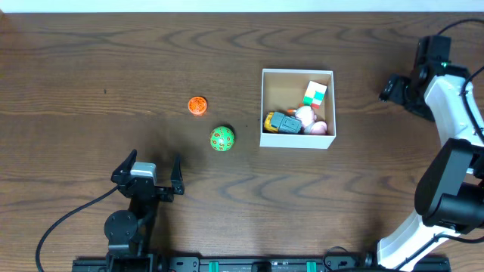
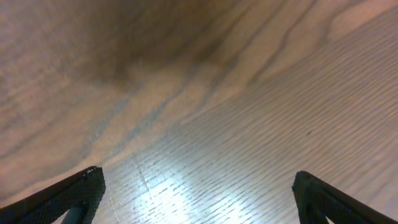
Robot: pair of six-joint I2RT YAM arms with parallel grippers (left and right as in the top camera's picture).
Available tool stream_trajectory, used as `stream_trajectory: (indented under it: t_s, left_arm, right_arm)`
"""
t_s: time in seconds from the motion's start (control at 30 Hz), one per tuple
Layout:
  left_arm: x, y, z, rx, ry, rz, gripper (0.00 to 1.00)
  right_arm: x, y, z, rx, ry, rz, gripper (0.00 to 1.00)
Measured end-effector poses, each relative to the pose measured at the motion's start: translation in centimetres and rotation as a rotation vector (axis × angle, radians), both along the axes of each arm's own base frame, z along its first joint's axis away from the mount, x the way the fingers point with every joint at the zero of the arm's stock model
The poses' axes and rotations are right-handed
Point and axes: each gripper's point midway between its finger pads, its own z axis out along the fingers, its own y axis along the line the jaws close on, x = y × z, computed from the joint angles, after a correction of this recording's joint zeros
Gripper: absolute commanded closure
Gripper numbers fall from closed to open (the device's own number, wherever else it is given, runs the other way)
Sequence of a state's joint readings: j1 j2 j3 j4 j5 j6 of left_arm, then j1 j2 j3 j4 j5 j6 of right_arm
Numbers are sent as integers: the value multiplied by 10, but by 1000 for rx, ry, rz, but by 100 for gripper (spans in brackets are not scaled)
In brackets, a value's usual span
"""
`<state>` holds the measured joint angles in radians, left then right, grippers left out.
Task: Pack container
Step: 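Open the right gripper and withdraw it to the right, then open the left gripper and move it forward over the green ball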
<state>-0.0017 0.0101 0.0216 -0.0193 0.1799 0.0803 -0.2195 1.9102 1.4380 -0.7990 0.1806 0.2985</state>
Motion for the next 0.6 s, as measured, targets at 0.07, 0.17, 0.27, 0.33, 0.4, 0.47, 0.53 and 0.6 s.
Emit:
stream_trajectory:
  t_s: [0.07,0.17,0.27,0.33,0.4,0.47,0.53,0.6]
  left_arm:
    - [0,0,0,0,0,0,2]
    - [0,0,0,0,0,0,2]
    - [0,0,0,0,0,0,2]
    - [0,0,0,0,0,0,2]
    - [0,0,0,0,0,0,2]
    - [0,0,0,0,0,0,2]
    - [0,0,0,0,0,0,2]
    - [0,0,0,0,0,0,2]
  right_arm:
    - [-2,1,-4,8,4,-3,1]
    - [-2,2,-5,12,0,-6,1]
    - [-1,2,-5,12,-1,-6,1]
    - [-1,2,-5,12,-2,-6,1]
    - [-1,2,-5,12,-1,-6,1]
    - [-1,2,-5,12,-2,-6,1]
    - [-1,2,-5,12,-2,-6,1]
    - [-1,2,-5,12,-2,-6,1]
